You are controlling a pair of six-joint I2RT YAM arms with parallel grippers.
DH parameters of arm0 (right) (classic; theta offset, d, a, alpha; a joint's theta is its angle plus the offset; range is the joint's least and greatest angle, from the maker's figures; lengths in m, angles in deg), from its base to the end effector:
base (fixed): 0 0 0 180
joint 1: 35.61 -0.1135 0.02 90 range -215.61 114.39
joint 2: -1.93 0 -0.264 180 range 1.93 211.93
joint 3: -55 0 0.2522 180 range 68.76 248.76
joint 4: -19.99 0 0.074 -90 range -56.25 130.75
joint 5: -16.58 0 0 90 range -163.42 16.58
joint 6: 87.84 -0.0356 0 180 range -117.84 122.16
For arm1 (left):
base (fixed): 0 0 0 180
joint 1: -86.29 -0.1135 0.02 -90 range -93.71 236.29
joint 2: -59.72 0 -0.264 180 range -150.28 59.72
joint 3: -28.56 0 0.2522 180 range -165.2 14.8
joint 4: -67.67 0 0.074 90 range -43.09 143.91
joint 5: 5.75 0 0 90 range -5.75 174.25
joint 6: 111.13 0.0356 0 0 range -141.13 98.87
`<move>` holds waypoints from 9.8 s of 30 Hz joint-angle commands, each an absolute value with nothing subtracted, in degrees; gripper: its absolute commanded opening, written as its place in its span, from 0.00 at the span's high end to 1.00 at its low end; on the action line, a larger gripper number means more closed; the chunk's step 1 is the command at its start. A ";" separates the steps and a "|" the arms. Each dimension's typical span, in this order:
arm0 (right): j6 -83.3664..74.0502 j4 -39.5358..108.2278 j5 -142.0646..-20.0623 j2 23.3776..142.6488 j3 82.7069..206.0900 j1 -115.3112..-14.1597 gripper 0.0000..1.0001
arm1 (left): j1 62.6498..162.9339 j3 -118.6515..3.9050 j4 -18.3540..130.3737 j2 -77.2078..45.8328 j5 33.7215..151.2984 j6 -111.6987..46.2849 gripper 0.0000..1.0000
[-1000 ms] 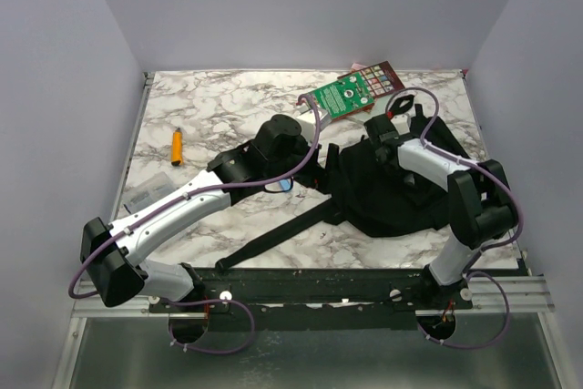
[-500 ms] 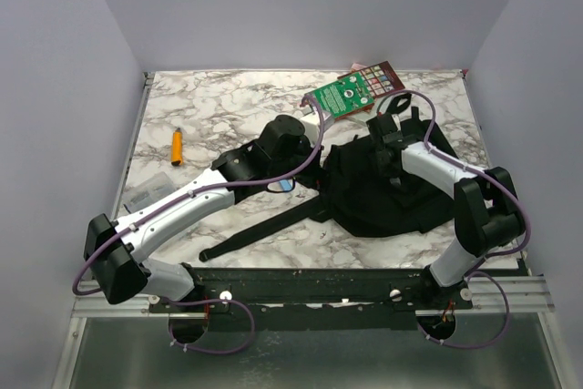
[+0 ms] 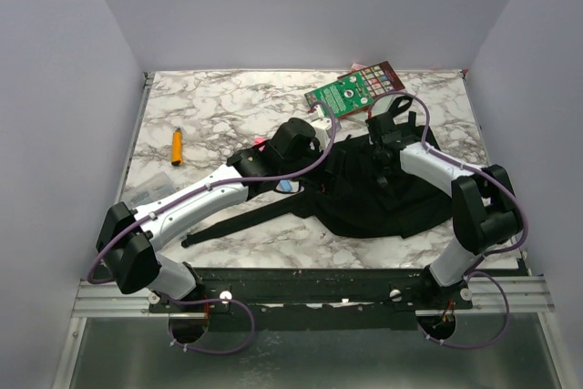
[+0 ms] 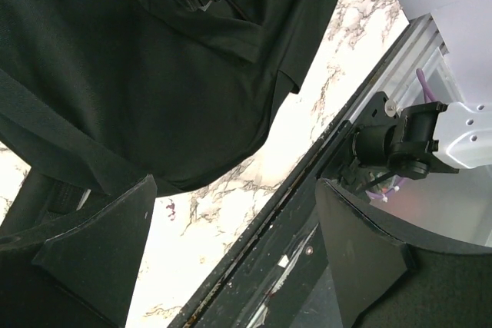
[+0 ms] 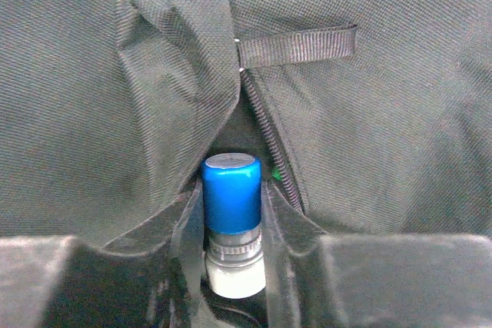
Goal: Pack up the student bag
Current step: Place the stationery in the student bag, then pick up the stationery from the center of the board, then place the stationery in the student bag.
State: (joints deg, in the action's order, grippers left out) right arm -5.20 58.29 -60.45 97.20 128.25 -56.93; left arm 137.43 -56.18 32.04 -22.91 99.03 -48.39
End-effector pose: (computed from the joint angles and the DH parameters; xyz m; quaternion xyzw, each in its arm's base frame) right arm 0.3121 0.1132 0.1874 -0.0880 0.9569 -0.0427 0.2736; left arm 0.1991 -0.2615 0.3247 0.2403 0.8422 -0.3844 0.2920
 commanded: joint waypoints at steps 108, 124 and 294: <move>-17.29 76.20 -34.05 95.91 133.89 -54.22 0.24 | 138.09 -55.57 33.43 -18.55 101.68 -49.00 0.13; -24.16 65.14 -66.80 86.68 138.98 -62.35 0.21 | 138.07 -54.32 33.20 -10.16 89.22 -44.69 0.12; -24.91 57.04 -70.26 91.46 121.68 -37.53 0.97 | 141.66 -52.37 36.63 -20.12 94.47 -48.57 0.13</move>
State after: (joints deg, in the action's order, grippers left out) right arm -25.90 57.59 -67.82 88.52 122.06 -37.28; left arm 141.45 -50.35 37.33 -20.66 91.93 -48.15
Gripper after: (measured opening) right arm 0.034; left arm 0.869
